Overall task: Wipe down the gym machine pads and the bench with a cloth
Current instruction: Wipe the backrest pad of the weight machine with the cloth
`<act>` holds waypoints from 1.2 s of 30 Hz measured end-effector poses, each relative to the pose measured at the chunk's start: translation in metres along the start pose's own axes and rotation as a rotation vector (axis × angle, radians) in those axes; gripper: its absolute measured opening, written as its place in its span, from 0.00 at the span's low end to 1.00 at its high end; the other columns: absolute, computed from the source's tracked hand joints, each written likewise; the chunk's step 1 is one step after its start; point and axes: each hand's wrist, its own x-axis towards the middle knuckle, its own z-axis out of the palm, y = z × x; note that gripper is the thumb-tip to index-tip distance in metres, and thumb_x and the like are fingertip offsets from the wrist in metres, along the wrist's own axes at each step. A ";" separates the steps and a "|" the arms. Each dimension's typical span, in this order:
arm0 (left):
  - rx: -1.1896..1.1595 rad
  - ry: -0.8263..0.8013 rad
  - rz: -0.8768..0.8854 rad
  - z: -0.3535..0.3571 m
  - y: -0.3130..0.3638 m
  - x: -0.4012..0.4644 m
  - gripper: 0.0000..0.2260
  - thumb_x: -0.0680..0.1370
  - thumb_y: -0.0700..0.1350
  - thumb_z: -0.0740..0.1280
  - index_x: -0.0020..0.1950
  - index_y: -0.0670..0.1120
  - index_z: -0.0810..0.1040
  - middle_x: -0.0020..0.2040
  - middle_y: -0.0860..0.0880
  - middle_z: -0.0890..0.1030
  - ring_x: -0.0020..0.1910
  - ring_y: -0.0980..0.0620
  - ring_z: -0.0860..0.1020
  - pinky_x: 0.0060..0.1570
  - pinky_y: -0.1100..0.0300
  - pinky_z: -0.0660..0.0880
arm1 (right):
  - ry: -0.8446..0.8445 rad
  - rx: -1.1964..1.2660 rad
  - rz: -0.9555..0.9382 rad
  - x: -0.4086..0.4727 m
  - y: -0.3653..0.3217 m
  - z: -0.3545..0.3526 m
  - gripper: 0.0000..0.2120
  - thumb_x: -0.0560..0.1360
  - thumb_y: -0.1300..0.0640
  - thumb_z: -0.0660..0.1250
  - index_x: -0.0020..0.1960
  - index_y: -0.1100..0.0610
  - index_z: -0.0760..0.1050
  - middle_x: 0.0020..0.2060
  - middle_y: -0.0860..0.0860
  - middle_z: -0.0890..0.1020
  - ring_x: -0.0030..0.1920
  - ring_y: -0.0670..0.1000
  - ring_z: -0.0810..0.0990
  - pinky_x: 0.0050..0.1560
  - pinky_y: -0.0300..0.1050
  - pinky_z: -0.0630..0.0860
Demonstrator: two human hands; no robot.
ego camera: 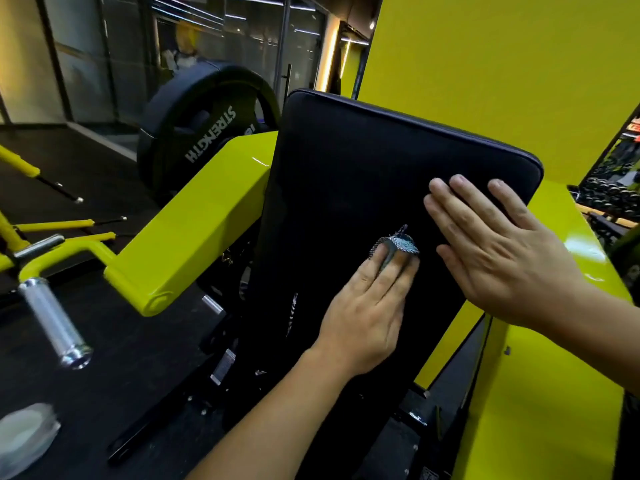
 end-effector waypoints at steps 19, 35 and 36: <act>-0.210 0.170 -0.408 0.007 0.001 0.010 0.27 0.82 0.37 0.55 0.83 0.42 0.58 0.84 0.44 0.55 0.84 0.46 0.48 0.82 0.53 0.48 | -0.088 -0.020 0.024 0.003 -0.002 0.001 0.31 0.86 0.48 0.47 0.84 0.60 0.44 0.84 0.56 0.46 0.84 0.56 0.43 0.82 0.61 0.45; 0.046 0.126 -0.417 -0.015 -0.063 -0.017 0.31 0.78 0.34 0.55 0.83 0.41 0.58 0.82 0.41 0.62 0.82 0.42 0.59 0.81 0.59 0.50 | -0.096 0.010 0.017 0.003 0.000 0.001 0.32 0.85 0.47 0.47 0.84 0.60 0.46 0.84 0.56 0.47 0.84 0.56 0.44 0.82 0.61 0.44; -0.002 0.119 -0.489 -0.024 -0.075 -0.015 0.31 0.80 0.34 0.54 0.84 0.44 0.56 0.84 0.45 0.57 0.84 0.48 0.53 0.79 0.65 0.46 | -0.098 0.008 0.017 0.004 0.000 0.001 0.32 0.85 0.47 0.47 0.84 0.60 0.45 0.84 0.56 0.47 0.84 0.56 0.43 0.82 0.61 0.44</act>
